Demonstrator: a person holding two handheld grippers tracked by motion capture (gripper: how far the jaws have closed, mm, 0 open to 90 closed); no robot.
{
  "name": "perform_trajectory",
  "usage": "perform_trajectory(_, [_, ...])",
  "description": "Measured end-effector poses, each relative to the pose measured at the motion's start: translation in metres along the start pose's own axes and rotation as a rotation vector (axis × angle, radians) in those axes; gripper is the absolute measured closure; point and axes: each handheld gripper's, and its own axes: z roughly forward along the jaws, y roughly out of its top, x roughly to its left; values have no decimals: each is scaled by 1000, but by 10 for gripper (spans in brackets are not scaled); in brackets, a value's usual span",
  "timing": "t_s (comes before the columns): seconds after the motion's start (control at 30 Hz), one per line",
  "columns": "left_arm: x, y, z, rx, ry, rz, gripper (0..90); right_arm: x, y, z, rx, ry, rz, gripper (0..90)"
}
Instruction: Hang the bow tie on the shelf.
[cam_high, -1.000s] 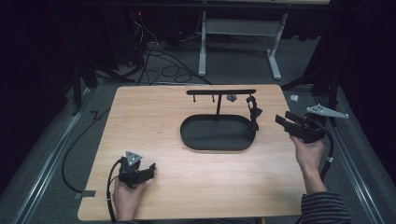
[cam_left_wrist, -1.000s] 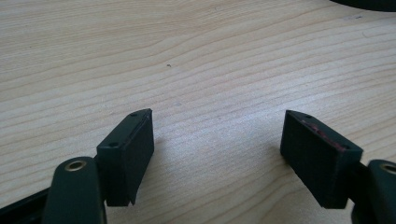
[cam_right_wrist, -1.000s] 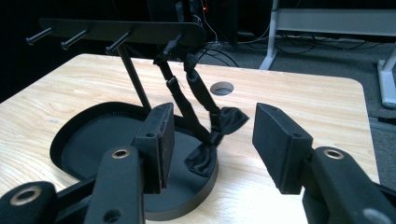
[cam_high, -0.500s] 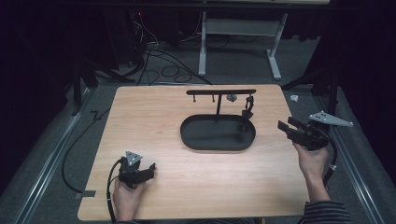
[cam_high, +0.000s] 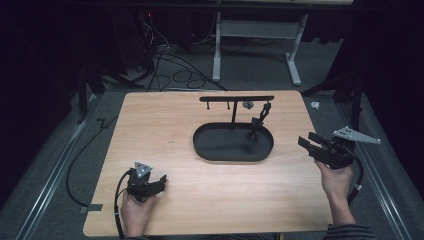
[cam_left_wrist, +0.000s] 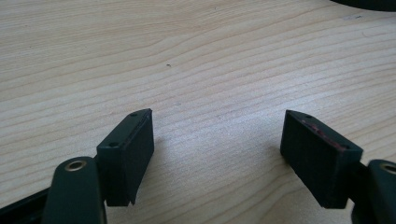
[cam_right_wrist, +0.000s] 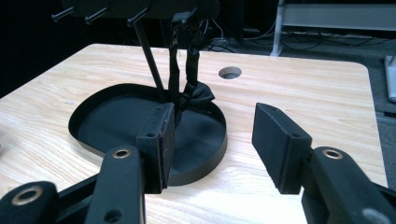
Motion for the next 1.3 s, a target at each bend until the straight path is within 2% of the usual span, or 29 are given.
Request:
perform_trajectory(0.63, [0, 0, 0, -1, 1, 0, 263, 13, -20, -1, 23, 33, 9, 504])
perform_trajectory(0.8, [0, 0, 0, 0, 0, 1, 263, 16, -27, 1, 32, 65, 27, 504])
perform_trajectory(1.3, [0, 0, 0, 0, 0, 0, 263, 25, -37, 8, 51, 90, 25, 506])
